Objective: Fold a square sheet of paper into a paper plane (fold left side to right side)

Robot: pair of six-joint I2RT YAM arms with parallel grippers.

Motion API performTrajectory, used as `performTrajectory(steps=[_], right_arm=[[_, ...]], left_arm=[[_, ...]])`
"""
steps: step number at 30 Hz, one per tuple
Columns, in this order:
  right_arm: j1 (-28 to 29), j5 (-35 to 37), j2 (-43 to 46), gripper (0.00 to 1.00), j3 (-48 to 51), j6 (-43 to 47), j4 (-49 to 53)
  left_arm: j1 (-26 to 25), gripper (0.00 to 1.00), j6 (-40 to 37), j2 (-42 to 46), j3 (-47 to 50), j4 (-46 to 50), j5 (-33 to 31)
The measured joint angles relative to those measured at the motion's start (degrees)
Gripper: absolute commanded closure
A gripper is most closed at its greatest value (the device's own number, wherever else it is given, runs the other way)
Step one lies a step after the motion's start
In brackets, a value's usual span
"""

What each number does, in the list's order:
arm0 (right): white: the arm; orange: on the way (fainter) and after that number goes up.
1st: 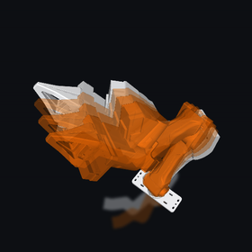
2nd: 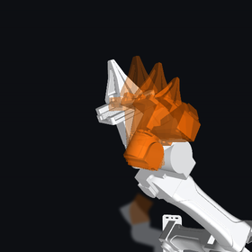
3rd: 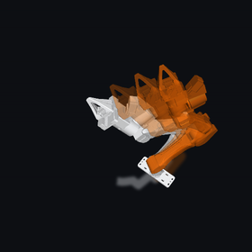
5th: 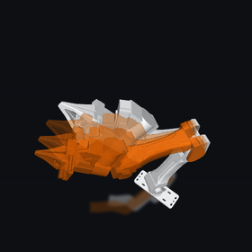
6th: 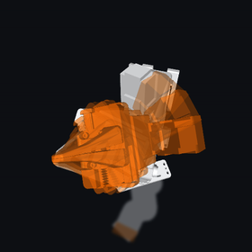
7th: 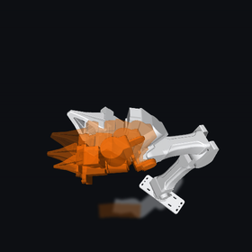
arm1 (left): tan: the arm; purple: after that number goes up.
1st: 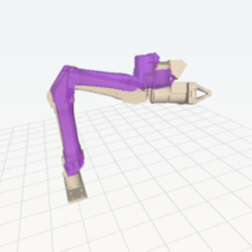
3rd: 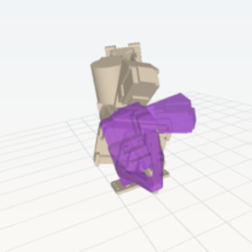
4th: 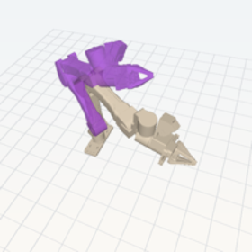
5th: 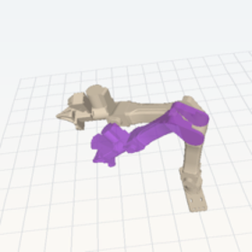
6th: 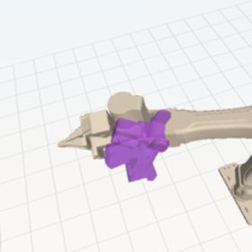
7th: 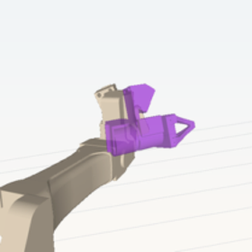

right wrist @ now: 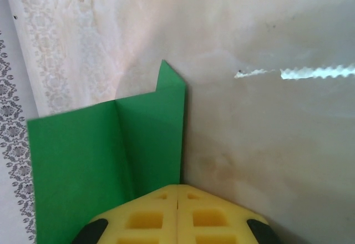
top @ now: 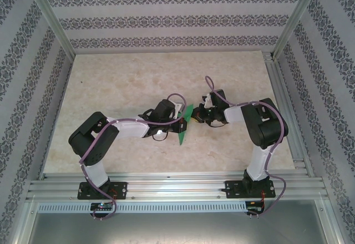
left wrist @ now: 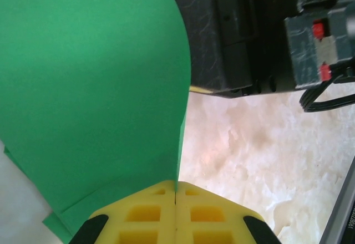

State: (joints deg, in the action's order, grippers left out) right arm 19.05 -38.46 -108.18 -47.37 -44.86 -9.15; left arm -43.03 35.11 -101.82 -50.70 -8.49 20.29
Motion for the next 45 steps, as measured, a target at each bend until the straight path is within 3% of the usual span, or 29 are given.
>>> performTrajectory(steps=[5,9,15,27,39,45], right_arm=[[0.09,0.24,0.04,0.93,-0.11,0.52,0.2],[0.09,0.22,0.83,0.85,0.48,-0.07,-1.09],[-0.07,0.46,3.3,0.85,0.35,-0.02,-0.24],[-1.86,0.74,5.4,0.68,1.4,-0.52,0.04],[-1.53,0.83,5.03,0.93,2.64,-2.16,-0.85],[-0.7,1.95,2.45,0.96,2.54,-0.83,0.52]], left_arm=[[1.03,0.97,1.44,0.0,1.84,-2.03,0.02],[1.4,0.97,2.91,0.0,3.74,-4.46,0.52],[1.4,0.97,4.59,0.74,5.09,-7.74,1.68],[1.44,0.99,7.61,6.08,6.67,-10.58,0.55],[1.44,0.99,9.2,5.31,7.1,-12.61,0.15],[1.44,0.99,10.47,2.86,7.91,-14.82,0.2]])
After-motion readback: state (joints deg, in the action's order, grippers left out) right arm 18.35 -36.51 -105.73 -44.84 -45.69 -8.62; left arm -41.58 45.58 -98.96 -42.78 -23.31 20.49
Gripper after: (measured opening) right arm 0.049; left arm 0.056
